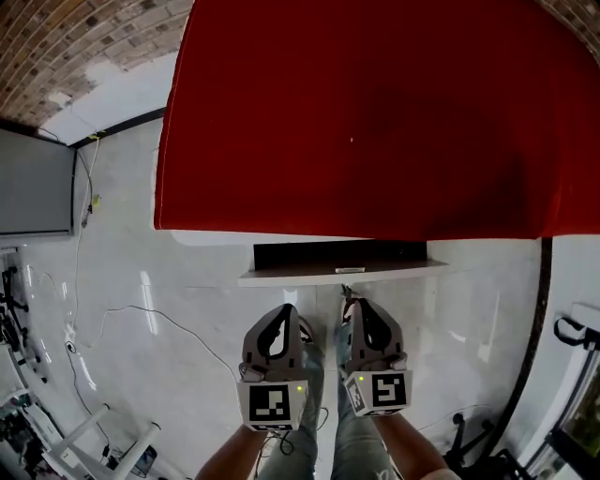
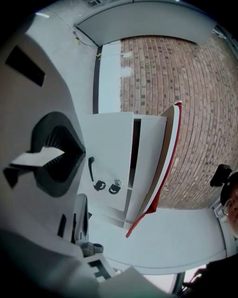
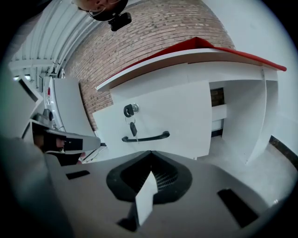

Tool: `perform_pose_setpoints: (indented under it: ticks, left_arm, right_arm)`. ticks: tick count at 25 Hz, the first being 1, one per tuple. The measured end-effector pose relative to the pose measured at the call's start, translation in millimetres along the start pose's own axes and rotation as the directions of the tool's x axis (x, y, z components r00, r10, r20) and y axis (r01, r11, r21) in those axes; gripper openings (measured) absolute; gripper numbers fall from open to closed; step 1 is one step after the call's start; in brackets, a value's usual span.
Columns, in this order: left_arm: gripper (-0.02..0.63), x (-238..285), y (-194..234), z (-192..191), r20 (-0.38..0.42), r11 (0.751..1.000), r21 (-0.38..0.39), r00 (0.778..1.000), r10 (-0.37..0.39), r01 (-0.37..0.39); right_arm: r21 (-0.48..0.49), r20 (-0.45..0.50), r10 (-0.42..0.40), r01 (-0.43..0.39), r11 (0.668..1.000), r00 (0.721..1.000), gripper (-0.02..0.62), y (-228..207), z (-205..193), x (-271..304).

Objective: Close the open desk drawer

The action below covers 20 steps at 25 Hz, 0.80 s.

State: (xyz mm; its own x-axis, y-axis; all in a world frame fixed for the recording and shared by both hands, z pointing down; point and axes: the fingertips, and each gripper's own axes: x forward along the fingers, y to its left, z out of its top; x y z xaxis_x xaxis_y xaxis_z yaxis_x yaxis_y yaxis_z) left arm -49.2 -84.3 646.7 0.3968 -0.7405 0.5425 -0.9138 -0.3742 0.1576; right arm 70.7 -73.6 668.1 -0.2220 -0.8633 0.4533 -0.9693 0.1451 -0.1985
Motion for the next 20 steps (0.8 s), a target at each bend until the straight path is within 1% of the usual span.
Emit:
perform_pose_setpoints:
  ticks: [3,6,8,12,16,20]
  left_arm:
    - [-0.002,-0.7,-2.6,7.0,0.020,1.000,-0.004,1.000,-0.005,0.005]
    - [-0.002,-2.6,-5.1,11.5,0.023,1.000,0.016,1.000,-0.013,0.012]
    - [-0.002,-3.0,-5.9,14.9,0.030,1.000,0.008,1.000,-0.007,0.007]
    - [-0.002,-3.4,-9.9,18.8,0.033,1.000,0.020,0.999,-0.017,0.017]
    - [-0.002,-1.1,-8.4,20.6,0.046,1.000,0.004,0.999,-0.010,0.010]
    - [-0.002,2.5,-1.8,22.1,0.045,1.000,-0.019,0.999,0.009,-0.008]
  right_arm:
    - [-0.020,0.017,0.012,-0.011,1.000,1.000,-0.002,2.7,3.2,5.6]
    - [-0.037,0.032,0.024,-0.023,0.999,0.999,-0.002,6.6,12.6,5.8]
    - [-0.049,0.043,0.029,-0.027,0.998,0.999,-0.002,7.4,19.2,5.4]
    - [-0.054,0.082,0.012,-0.008,0.998,0.997,-0.002,1.1,37.8,2.5]
    - [-0.041,0.100,0.007,-0.003,0.999,0.995,-0.002,-5.0,49.3,9.4]
    - [-0.058,0.082,0.047,-0.042,0.997,0.996,-0.002,2.5,48.5,19.4]
